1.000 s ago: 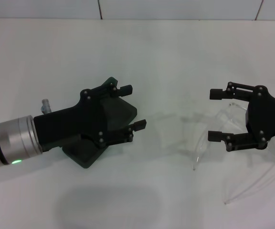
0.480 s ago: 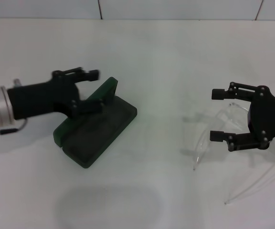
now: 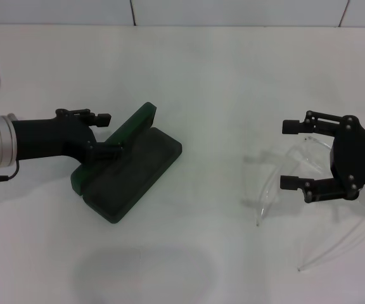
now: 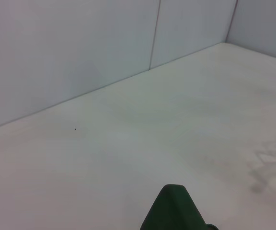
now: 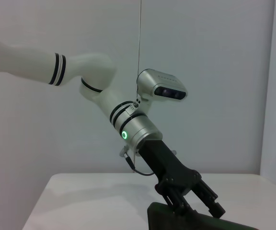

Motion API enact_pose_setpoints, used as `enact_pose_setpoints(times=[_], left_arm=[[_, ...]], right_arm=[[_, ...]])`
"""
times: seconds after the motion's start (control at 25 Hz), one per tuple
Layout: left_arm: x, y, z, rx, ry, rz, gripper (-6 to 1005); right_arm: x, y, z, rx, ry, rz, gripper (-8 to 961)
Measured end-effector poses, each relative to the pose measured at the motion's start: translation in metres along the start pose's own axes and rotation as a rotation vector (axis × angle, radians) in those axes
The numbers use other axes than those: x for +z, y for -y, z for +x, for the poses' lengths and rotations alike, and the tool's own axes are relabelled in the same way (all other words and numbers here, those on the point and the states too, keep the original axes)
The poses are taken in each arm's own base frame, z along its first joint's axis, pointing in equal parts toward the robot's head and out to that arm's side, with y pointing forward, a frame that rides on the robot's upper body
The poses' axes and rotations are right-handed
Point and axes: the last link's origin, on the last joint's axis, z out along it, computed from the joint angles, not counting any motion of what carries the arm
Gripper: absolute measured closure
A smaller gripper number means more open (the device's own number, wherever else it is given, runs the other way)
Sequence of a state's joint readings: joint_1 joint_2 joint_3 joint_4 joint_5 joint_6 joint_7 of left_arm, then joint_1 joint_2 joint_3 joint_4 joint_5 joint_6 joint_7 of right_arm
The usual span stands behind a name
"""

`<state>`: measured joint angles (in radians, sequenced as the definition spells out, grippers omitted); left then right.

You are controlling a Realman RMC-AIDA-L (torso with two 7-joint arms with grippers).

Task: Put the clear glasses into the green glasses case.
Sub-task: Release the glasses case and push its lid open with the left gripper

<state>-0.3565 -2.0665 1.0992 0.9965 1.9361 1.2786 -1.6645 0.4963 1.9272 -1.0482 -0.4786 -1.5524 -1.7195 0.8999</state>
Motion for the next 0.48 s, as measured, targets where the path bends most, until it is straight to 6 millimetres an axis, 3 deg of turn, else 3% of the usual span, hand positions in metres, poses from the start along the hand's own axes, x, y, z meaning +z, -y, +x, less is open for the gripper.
enact_pose_setpoints(times=[0.48], left_arm=[[0.0047, -0.0018, 0.0031, -0.016, 0.041, 0.006, 265]], right_arm=[[-0.0032, -0.0019, 0.0015, 0.004, -0.003, 0.003, 85]])
